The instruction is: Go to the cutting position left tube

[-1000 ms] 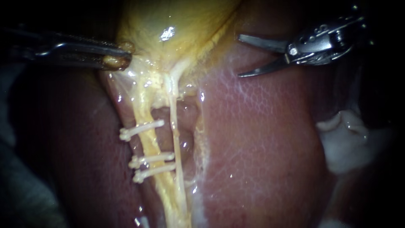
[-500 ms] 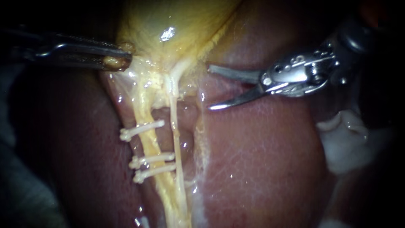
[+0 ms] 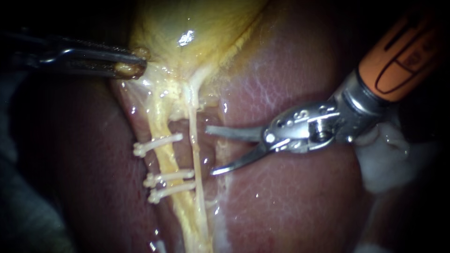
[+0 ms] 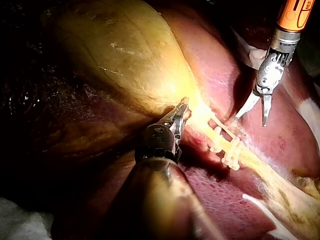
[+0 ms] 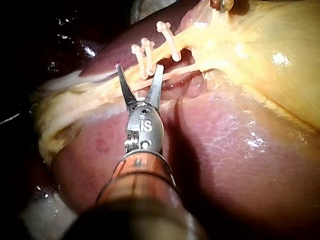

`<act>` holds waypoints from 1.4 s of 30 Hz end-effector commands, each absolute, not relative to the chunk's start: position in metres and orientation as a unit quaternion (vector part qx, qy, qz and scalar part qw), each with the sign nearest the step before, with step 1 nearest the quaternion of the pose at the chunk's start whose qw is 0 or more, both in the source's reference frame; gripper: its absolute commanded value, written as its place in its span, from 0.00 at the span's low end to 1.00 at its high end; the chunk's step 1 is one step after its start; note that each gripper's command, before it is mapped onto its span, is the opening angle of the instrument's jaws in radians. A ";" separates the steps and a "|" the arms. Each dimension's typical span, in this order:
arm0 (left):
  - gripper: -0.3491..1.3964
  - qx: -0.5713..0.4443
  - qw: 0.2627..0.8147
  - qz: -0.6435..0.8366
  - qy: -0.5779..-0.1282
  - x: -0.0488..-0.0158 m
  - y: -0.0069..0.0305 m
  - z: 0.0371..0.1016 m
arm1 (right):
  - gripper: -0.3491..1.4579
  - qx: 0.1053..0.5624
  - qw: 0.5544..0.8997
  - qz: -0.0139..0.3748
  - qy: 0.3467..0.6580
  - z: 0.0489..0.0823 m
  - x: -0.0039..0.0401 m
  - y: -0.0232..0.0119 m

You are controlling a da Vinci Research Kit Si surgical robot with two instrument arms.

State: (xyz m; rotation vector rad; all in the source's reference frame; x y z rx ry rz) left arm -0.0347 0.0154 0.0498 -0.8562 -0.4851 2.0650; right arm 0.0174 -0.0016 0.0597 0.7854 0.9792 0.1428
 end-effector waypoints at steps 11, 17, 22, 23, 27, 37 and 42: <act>0.00 -0.341 0.414 0.822 -0.193 -0.0347 0.0153 0.0497 | 0.99 0.392 0.802 0.064 0.447 0.0619 0.0190 -0.0033; 0.00 -0.341 0.414 0.822 -0.193 -0.0347 0.0153 0.0497 | 0.99 0.391 0.803 0.065 0.446 0.0630 0.0191 -0.0032; 0.00 -0.341 0.414 0.822 -0.193 -0.0347 0.0153 0.0497 | 0.99 0.391 0.804 0.069 0.443 0.0644 0.0194 -0.0031; 0.00 -0.341 0.414 0.822 -0.193 -0.0347 0.0153 0.0497 | 0.99 0.390 0.804 0.069 0.443 0.0647 0.0194 -0.0032; 0.00 -0.341 0.414 0.822 -0.193 -0.0347 0.0153 0.0497 | 0.99 0.389 0.805 0.071 0.442 0.0658 0.0196 -0.0032; 0.00 -0.341 0.414 0.822 -0.193 -0.0347 0.0153 0.0497 | 0.99 0.387 0.807 0.071 0.441 0.0672 0.0200 -0.0029; 0.00 -0.341 0.415 0.822 -0.193 -0.0347 0.0153 0.0497 | 0.99 0.385 0.807 0.072 0.441 0.0676 0.0201 -0.0028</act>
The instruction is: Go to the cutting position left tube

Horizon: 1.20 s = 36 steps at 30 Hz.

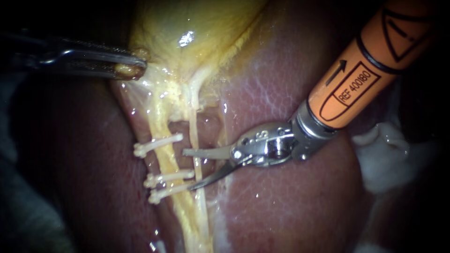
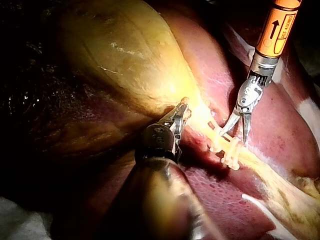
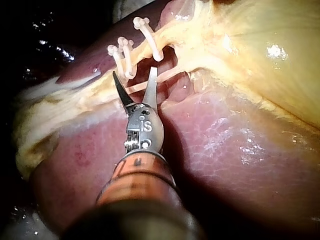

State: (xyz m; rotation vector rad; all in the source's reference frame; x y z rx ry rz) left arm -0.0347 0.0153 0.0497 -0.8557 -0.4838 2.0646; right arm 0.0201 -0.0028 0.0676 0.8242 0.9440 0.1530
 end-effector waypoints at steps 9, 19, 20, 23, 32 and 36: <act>0.00 -0.341 0.415 0.822 -0.192 -0.0348 0.0153 0.0497 | 0.99 0.393 0.801 0.069 0.447 0.0674 0.0216 -0.0028; 0.00 -0.341 0.415 0.822 -0.192 -0.0349 0.0153 0.0498 | 0.99 0.408 0.782 0.066 0.467 0.0667 0.0250 -0.0033; 0.00 -0.341 0.415 0.822 -0.192 -0.0349 0.0153 0.0498 | 0.99 0.410 0.778 0.069 0.470 0.0667 0.0255 -0.0033; 0.00 -0.340 0.415 0.822 -0.192 -0.0349 0.0153 0.0498 | 0.99 0.411 0.768 0.078 0.485 0.0666 0.0266 -0.0032; 0.00 -0.340 0.415 0.821 -0.192 -0.0351 0.0152 0.0497 | 0.99 0.409 0.755 0.096 0.504 0.0668 0.0286 -0.0029; 0.00 -0.340 0.416 0.821 -0.192 -0.0351 0.0152 0.0497 | 0.99 0.411 0.751 0.100 0.507 0.0667 0.0289 -0.0029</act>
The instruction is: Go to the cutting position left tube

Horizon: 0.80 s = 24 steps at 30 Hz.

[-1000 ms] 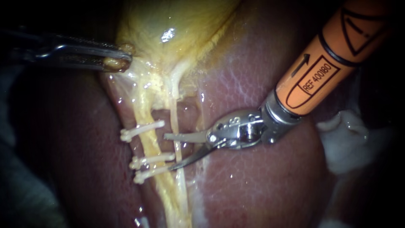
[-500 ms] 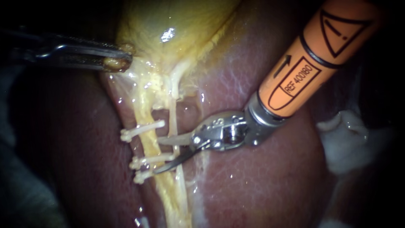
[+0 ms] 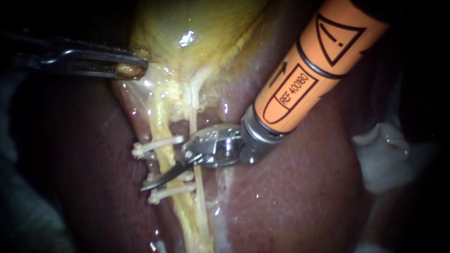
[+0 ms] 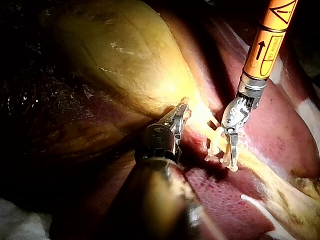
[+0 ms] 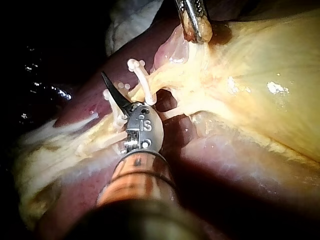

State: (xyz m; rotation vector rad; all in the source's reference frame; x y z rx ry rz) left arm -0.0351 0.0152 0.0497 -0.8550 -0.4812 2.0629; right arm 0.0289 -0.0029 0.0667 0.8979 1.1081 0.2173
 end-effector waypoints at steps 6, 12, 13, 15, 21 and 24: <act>0.00 -0.340 0.416 0.821 -0.192 -0.0352 0.0152 0.0497 | 0.99 0.418 0.742 0.109 0.512 0.0653 0.0292 -0.0032; 0.00 -0.340 0.416 0.821 -0.192 -0.0351 0.0152 0.0497 | 0.99 0.447 0.720 0.123 0.516 0.0630 0.0295 -0.0036; 0.00 -0.340 0.416 0.821 -0.192 -0.0351 0.0152 0.0497 | 0.99 0.451 0.717 0.123 0.518 0.0626 0.0295 -0.0036; 0.00 -0.340 0.416 0.821 -0.192 -0.0351 0.0152 0.0497 | 0.99 0.456 0.711 0.122 0.521 0.0620 0.0295 -0.0036; 0.00 -0.340 0.415 0.821 -0.192 -0.0351 0.0152 0.0497 | 0.99 0.467 0.699 0.125 0.526 0.0608 0.0295 -0.0035; 0.00 -0.340 0.415 0.821 -0.192 -0.0351 0.0152 0.0497 | 0.99 0.467 0.699 0.125 0.526 0.0608 0.0295 -0.0035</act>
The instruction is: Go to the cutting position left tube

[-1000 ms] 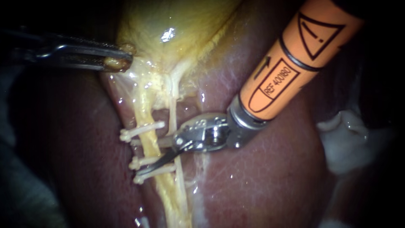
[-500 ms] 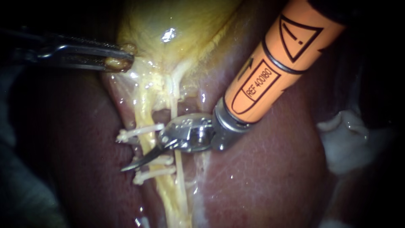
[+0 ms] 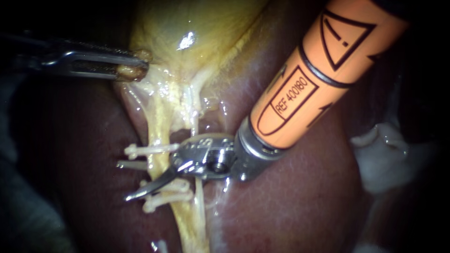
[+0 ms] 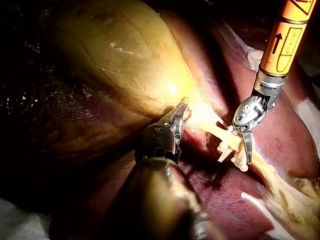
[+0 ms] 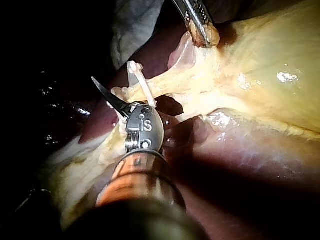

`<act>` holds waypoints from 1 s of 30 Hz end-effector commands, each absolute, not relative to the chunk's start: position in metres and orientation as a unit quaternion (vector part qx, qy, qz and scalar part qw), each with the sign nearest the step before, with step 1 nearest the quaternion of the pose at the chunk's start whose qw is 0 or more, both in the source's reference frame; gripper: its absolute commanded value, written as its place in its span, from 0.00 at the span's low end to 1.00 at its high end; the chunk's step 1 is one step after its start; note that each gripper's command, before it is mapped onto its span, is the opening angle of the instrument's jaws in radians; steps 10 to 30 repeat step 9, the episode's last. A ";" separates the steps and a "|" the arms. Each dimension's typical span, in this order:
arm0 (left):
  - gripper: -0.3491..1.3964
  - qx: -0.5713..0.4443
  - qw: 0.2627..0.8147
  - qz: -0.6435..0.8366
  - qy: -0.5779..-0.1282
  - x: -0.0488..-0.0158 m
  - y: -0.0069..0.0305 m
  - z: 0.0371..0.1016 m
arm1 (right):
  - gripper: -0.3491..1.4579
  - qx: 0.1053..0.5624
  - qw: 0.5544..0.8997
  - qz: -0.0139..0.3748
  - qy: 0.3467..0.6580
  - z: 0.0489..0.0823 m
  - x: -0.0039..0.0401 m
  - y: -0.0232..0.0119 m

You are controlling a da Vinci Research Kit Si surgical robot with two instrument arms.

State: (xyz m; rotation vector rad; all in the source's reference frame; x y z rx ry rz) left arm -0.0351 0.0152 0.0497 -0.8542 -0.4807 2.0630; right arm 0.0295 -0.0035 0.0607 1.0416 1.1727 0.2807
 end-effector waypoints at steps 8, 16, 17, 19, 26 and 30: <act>0.00 -0.340 0.415 0.821 -0.192 -0.0352 0.0153 0.0498 | 0.99 0.467 0.700 0.125 0.526 0.0610 0.0295 -0.0035; 0.00 -0.340 0.415 0.821 -0.192 -0.0352 0.0153 0.0498 | 0.99 0.467 0.700 0.125 0.526 0.0612 0.0295 -0.0035; 0.00 -0.340 0.415 0.821 -0.192 -0.0352 0.0153 0.0498 | 0.99 0.467 0.700 0.125 0.526 0.0612 0.0295 -0.0035; 0.00 -0.340 0.415 0.821 -0.192 -0.0352 0.0153 0.0498 | 0.99 0.467 0.700 0.125 0.526 0.0612 0.0295 -0.0035; 0.00 -0.340 0.415 0.821 -0.192 -0.0352 0.0153 0.0498 | 0.99 0.467 0.700 0.125 0.526 0.0612 0.0295 -0.0035; 0.00 -0.340 0.415 0.821 -0.192 -0.0352 0.0153 0.0498 | 0.99 0.467 0.700 0.125 0.526 0.0612 0.0295 -0.0035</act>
